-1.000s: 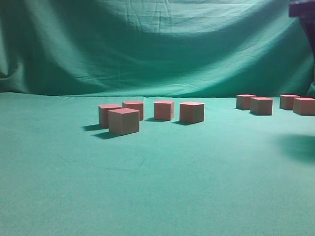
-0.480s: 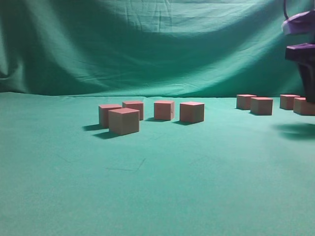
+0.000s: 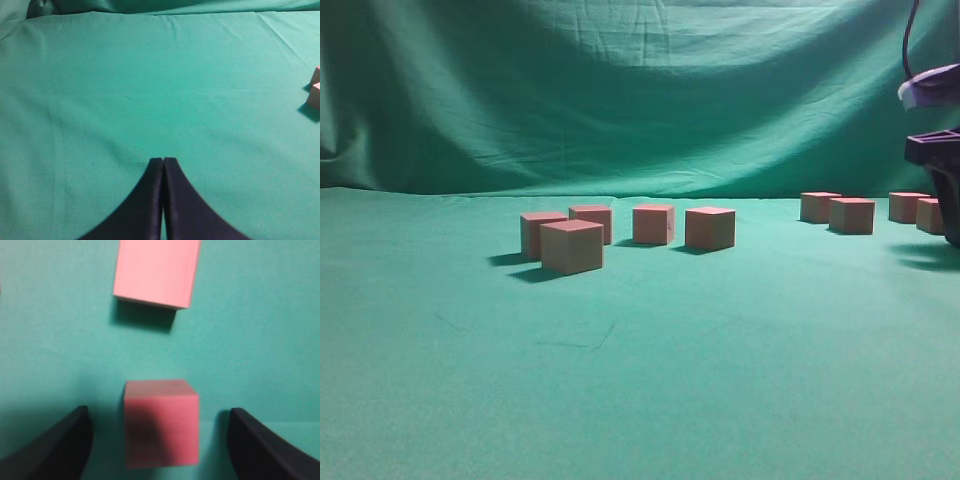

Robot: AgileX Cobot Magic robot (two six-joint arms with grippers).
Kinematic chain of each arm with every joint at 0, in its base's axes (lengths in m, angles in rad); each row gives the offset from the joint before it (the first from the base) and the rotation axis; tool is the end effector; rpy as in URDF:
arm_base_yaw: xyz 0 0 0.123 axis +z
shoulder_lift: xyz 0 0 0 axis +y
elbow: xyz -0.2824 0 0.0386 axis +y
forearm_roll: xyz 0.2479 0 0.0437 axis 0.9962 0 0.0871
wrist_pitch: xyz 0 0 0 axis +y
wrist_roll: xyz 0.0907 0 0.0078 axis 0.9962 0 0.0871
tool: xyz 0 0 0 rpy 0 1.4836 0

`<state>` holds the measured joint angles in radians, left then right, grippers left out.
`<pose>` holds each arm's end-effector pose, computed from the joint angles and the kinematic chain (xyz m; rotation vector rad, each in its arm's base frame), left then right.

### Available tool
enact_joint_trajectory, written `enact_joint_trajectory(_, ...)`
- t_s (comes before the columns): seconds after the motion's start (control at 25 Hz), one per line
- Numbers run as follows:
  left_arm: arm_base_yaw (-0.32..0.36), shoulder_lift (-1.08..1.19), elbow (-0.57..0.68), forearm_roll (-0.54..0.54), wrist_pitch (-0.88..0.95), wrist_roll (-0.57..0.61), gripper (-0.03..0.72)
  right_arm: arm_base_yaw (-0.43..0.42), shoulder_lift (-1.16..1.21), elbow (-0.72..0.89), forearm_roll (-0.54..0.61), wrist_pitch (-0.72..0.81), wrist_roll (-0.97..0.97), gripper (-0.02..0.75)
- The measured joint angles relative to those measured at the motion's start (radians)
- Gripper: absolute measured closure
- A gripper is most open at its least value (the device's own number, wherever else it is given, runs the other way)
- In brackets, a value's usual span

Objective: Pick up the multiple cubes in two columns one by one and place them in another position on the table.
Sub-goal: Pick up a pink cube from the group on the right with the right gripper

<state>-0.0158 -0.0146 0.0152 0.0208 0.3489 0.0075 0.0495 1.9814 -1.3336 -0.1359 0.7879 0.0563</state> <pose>0.0529 -0.0002 0.1773 0.0343 1.8327 0.0144 0.3924 0.0107 0.1635 -0.1141 2.9089 -0.1385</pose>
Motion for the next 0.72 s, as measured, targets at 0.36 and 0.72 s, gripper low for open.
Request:
enact_joint_trajectory(0.36, 0.0, 0.0, 0.0, 0.0, 0.0, 0.0, 0.688, -0.004, 0.011, 0.0, 0.049, -0.015, -0.063, 0.454)
enact_joint_trajectory(0.72, 0.0, 0.0, 0.0, 0.0, 0.0, 0.0, 0.688, 0.001, -0.022, -0.002, 0.156, 0.077, -0.07, 0.478)
